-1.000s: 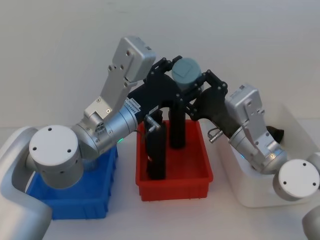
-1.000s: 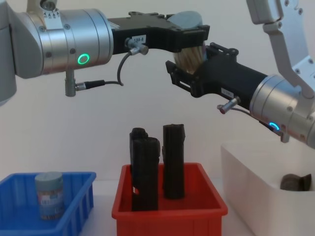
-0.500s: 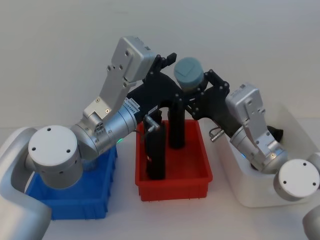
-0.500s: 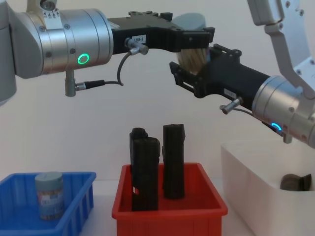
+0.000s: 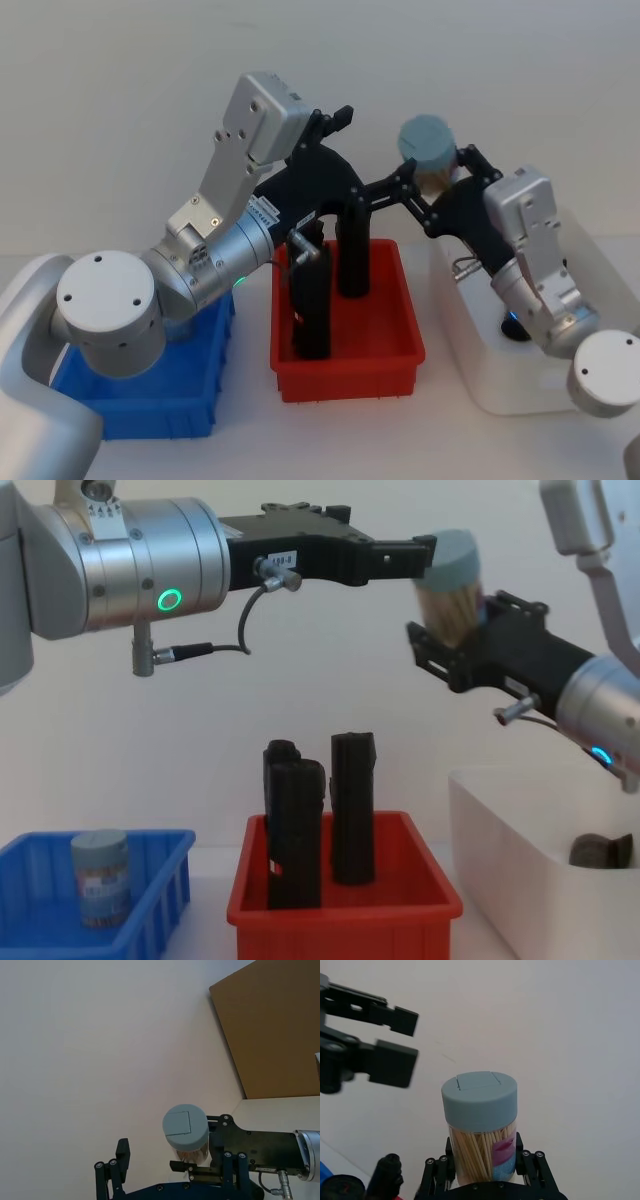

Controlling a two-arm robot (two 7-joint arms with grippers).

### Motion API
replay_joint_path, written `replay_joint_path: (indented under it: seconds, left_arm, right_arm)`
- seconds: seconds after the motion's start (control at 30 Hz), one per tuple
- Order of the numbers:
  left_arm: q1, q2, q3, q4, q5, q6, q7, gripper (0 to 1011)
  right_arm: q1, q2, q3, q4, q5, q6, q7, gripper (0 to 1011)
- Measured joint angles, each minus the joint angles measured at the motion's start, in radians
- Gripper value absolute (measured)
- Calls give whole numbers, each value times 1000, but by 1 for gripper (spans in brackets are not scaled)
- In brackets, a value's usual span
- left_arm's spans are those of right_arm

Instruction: Pick the cotton swabs from the blue box and place them into the white box.

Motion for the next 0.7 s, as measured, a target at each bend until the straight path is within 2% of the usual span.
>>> replay_joint_path:
  seconds: [0.23, 0.47, 0.7]
  left_arm:
    - [0, 0, 0, 0, 0, 0, 0, 1003]
    - [0, 0, 0, 0, 0, 0, 0, 1003]
    - [0, 0, 0, 0, 0, 0, 0, 1003]
  right_arm:
    - [-15, 12, 17, 13, 4, 31, -70, 624]
    - [-21, 23, 40, 54, 18, 86, -129, 624]
    - [-10, 26, 56, 104, 28, 137, -144, 624]
